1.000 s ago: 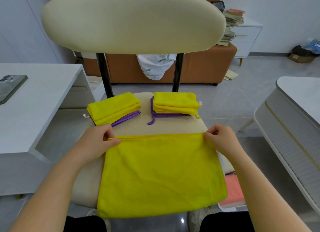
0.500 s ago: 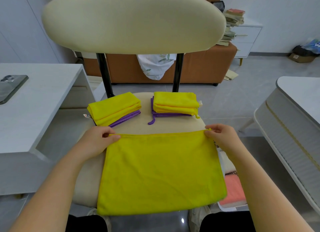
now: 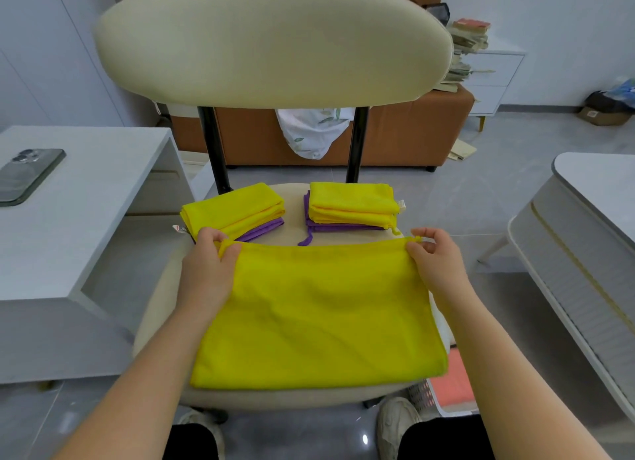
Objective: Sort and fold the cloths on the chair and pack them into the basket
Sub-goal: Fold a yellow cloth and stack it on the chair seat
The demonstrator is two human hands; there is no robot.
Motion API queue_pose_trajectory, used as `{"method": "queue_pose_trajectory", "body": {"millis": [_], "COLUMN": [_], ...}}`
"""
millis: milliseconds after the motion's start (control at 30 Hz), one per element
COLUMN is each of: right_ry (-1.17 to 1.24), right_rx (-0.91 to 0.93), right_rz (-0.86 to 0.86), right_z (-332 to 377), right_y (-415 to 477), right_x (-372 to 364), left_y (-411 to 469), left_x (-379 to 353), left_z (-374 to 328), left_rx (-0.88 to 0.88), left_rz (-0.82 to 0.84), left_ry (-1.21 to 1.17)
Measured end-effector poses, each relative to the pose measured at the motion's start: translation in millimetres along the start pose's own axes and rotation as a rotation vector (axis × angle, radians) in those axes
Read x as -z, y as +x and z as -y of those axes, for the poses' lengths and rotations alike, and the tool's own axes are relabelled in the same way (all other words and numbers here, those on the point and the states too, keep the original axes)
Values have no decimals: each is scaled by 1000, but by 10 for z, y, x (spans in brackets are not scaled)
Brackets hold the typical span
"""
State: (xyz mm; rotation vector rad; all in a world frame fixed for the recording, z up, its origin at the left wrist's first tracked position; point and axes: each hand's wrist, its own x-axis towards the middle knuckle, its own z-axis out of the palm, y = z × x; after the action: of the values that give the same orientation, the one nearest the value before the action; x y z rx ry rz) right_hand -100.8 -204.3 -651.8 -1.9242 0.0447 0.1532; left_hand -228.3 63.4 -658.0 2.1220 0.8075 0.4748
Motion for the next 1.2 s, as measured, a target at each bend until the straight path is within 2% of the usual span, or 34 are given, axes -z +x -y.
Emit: {"method": "queue_pose_trajectory", "body": {"millis": [133,200,267,367,433,500,600,800,1000,1067,1200], "right_ry": [-11,-68,-277,-685,-829,-936,-1092,-1092,-969,-987,-1024], "right_rx": [86,99,117,265,416,519,489,314,95,112,386], "right_rz": [-69,-37,15,-10,69,249,419,296,173,125,139], "right_z": [9,29,10,-24,-28,-35,-145,-236,-271,-238,-75], "right_y": [6,1,-23,-105,-186,-288,-355,-117,-66,-115,-305], "right_x": [-10,-11,-47,-139,-242,-397,-556,-371,-227,-244,-424], "left_y": [18,8,-56,-227,-334,-393,-373,-255,-221,-255,-341], "left_x": [-17,-1,-16,-112,-230,-387,-535,-459,-370,-356,-247], "left_z": [31,-3,-20,-76,-161,-186,-78,28,79,51,-26], "left_rx": [0,28,-37,-326,-429,-477,-436,-352,-266,-261,-171], "left_rz": [-23,-5,-12,-71,79,271,427,426,398,382,211], "left_ry": [-110,-157,-28,344,402,530,727,797,759,719,453]}}
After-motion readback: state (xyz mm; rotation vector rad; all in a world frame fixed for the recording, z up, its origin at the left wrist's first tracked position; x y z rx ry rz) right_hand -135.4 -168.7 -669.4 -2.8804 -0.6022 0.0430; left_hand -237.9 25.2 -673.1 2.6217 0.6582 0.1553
